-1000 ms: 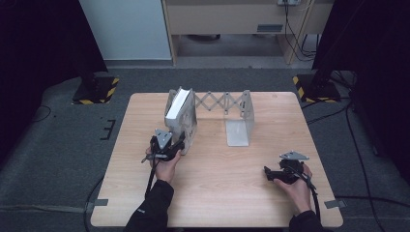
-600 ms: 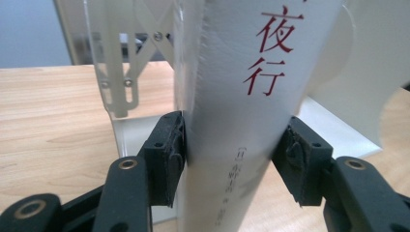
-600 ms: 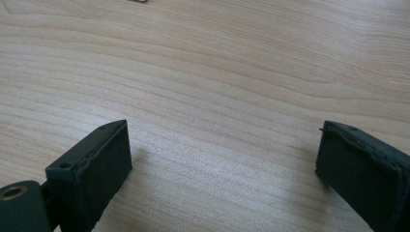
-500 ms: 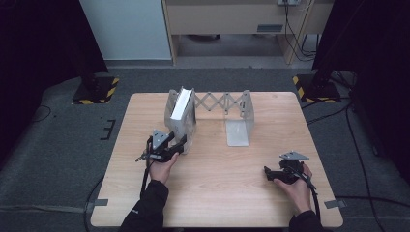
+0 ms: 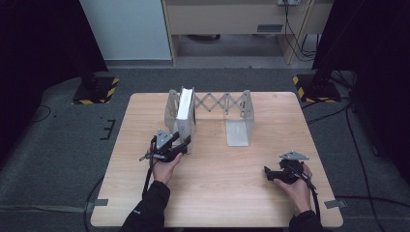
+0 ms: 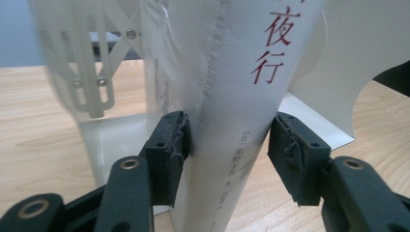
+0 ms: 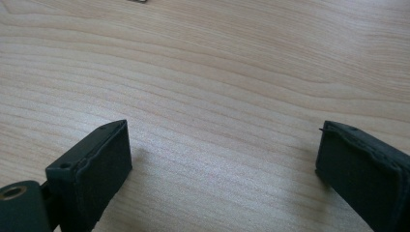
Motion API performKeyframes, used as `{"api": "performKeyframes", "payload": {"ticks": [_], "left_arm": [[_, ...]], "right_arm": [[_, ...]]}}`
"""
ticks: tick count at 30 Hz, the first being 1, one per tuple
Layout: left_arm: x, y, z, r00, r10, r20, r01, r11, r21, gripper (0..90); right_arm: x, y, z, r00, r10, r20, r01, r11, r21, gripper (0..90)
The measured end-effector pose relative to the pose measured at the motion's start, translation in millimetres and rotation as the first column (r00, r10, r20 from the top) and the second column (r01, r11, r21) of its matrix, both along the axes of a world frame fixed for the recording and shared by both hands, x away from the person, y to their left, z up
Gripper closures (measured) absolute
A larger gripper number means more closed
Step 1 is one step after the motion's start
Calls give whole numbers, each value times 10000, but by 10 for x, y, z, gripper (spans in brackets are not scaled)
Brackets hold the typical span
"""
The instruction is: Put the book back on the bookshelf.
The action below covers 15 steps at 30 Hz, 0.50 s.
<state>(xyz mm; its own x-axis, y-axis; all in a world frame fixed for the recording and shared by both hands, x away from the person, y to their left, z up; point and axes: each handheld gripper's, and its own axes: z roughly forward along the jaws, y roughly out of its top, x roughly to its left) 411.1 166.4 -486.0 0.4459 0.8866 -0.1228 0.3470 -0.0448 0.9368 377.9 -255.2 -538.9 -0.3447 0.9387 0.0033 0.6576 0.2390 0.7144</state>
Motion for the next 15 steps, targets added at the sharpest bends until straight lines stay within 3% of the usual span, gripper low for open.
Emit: {"api": "performKeyframes", "payload": {"ticks": [7, 15], "left_arm": [[65, -57, -34, 9997, 120, 199, -119, 9999, -39, 453], [199, -69, -8, 9999, 151, 54, -152, 9998, 128, 455]], "right_arm": [[1, 0, 0, 10000, -8, 9, 8, 10000, -3, 59], [1, 1, 0, 10000, -11, 1, 11, 10000, 5, 59]]}}
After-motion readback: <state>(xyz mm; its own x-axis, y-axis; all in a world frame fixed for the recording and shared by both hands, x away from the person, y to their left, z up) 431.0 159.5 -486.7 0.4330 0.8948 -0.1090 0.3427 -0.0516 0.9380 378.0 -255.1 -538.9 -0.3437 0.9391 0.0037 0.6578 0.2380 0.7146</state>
